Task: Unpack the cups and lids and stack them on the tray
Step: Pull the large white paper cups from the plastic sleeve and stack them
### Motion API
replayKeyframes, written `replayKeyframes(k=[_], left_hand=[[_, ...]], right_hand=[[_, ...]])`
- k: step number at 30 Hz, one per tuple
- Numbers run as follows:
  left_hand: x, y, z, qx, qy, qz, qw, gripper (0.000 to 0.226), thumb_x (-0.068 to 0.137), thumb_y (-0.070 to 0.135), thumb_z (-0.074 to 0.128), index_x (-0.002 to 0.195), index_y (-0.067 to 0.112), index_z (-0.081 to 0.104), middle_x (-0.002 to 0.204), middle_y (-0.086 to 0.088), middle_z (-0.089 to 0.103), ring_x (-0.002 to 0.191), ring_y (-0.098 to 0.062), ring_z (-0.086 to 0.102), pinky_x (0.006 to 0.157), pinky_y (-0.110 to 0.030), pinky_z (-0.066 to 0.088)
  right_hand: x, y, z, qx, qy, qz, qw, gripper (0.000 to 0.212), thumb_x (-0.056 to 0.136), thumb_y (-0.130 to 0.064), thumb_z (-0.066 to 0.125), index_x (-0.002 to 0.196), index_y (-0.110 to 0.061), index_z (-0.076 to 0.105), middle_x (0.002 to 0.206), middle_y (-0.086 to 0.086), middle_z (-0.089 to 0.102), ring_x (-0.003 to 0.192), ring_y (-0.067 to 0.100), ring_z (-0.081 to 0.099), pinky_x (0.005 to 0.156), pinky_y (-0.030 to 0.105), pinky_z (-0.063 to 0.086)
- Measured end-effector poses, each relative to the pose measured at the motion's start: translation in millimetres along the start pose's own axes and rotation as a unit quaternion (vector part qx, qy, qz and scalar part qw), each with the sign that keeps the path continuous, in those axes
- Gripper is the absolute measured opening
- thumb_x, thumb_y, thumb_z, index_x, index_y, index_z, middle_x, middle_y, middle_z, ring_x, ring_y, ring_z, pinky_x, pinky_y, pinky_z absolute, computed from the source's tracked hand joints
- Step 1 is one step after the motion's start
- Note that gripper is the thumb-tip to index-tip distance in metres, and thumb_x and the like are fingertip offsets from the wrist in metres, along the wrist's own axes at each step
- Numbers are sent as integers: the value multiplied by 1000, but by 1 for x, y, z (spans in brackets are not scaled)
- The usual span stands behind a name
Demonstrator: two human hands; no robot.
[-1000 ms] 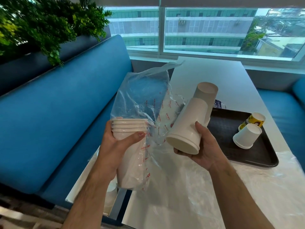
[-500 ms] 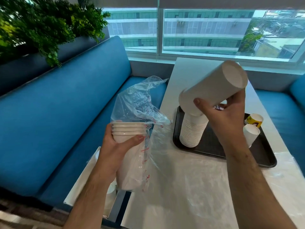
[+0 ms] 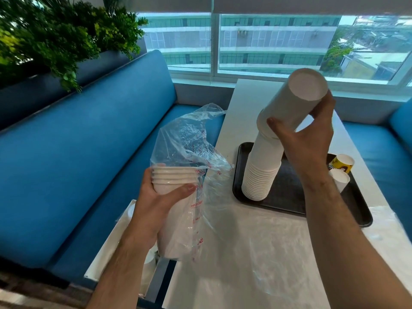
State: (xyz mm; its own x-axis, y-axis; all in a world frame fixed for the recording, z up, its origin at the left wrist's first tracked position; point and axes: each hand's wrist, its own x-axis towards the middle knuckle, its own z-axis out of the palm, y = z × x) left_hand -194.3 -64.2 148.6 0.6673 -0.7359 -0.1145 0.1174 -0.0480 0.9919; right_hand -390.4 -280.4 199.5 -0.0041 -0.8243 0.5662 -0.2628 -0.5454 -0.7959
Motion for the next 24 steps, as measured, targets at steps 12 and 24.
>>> replayKeyframes(k=[12,24], left_hand=[[1,-3,1,6,-7,-3,1000,95,39,43,95,125,36,55,113,4,73,100,-19,72,91,-51,58],[1,-2,12,19,-1,-25,1000,106,32,49,94,125,36,44,112,9,69,98,-15,72,92,-50,57]], right_hand=[[-33,56,22,-87,-73,106,988,87,71,-59,77,141,-33,31,133,-8,57,116,16,56,104,63,41],[-41,43,22,-88,-21,115,989,89,77,-48,80,149,-24,32,151,0,37,138,22,35,110,58,31]])
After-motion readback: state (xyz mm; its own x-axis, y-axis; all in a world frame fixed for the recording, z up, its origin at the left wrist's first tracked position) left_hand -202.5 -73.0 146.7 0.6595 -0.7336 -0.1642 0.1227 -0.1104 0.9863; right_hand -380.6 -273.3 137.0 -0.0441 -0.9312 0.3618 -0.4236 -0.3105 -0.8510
